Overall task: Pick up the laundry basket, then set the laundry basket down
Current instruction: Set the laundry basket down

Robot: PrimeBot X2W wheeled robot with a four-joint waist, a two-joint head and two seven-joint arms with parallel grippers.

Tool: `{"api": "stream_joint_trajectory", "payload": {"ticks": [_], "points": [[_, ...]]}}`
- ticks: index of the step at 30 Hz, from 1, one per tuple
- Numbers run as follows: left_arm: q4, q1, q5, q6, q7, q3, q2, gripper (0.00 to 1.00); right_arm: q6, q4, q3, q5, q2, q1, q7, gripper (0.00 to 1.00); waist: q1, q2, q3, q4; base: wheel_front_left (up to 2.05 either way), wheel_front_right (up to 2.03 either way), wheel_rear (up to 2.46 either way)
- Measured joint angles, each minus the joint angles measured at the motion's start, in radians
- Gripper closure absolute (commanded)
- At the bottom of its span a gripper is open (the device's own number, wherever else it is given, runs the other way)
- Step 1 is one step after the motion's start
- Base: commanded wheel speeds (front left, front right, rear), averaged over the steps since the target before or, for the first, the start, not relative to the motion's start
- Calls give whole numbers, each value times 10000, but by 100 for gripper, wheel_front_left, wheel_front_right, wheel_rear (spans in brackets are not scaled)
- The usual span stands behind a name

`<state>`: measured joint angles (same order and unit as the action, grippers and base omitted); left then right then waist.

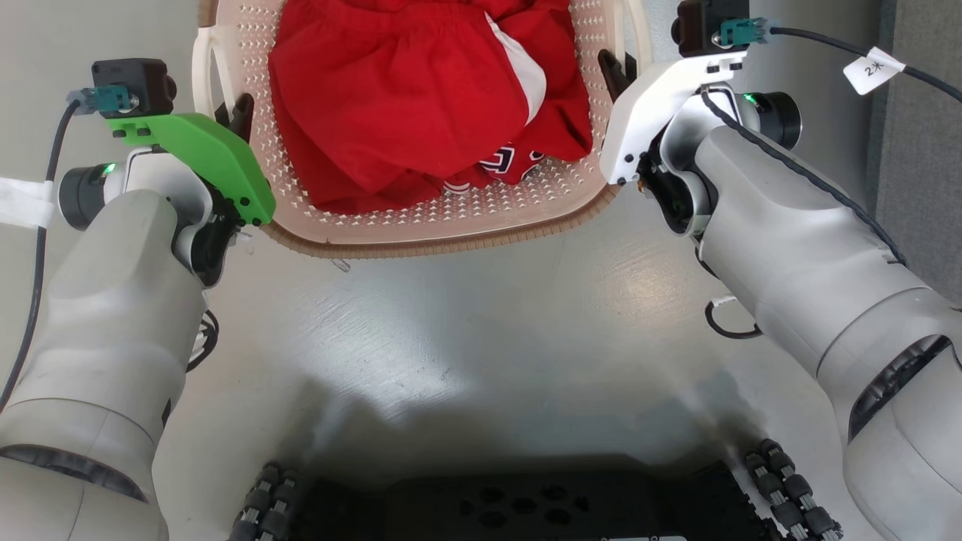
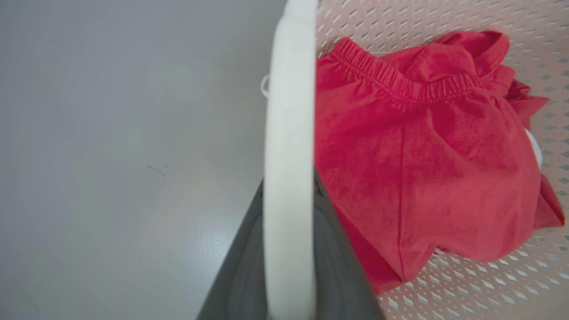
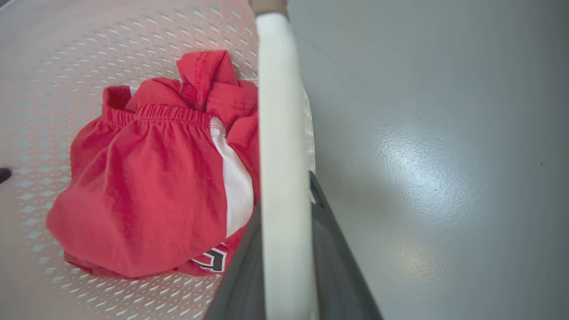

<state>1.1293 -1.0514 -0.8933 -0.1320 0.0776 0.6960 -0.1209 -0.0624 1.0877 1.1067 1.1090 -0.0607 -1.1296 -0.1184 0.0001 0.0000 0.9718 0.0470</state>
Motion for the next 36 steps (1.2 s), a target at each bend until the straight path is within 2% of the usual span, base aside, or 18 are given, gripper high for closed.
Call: {"api": "stream_joint_trajectory", "payload": {"ticks": [2, 3, 4, 5, 24, 36], "points": [[6, -1, -8, 0, 33, 21, 0, 100, -2, 2, 10, 4, 0, 0, -46, 54, 0, 0, 1, -2, 0, 0, 0], [10, -3, -8, 0, 35, 33, -2, 75, -2, 2, 10, 12, -2, -2, -82, 17, 0, 0, 1, -4, 0, 0, 0], [46, -6, -8, 0, 38, 59, -36, 52, -6, 2, 6, 13, -12, -36, -207, 0, -1, 0, -1, -8, 0, 0, 0], [75, -6, -8, 0, 38, 65, -67, 0, -12, 2, 6, 25, -13, -77, -221, 0, -1, 0, -3, -10, 0, 0, 0], [203, -42, -107, 0, 117, 215, -121, 0, -100, 23, 73, 224, -36, -142, -339, 0, -1, 0, -81, -5, 0, 0, 0], [299, 138, -211, 0, 510, 343, -161, 0, -86, 40, 290, 451, -35, 178, -481, 0, -1, 0, -664, -57, 0, 0, 0]]}}
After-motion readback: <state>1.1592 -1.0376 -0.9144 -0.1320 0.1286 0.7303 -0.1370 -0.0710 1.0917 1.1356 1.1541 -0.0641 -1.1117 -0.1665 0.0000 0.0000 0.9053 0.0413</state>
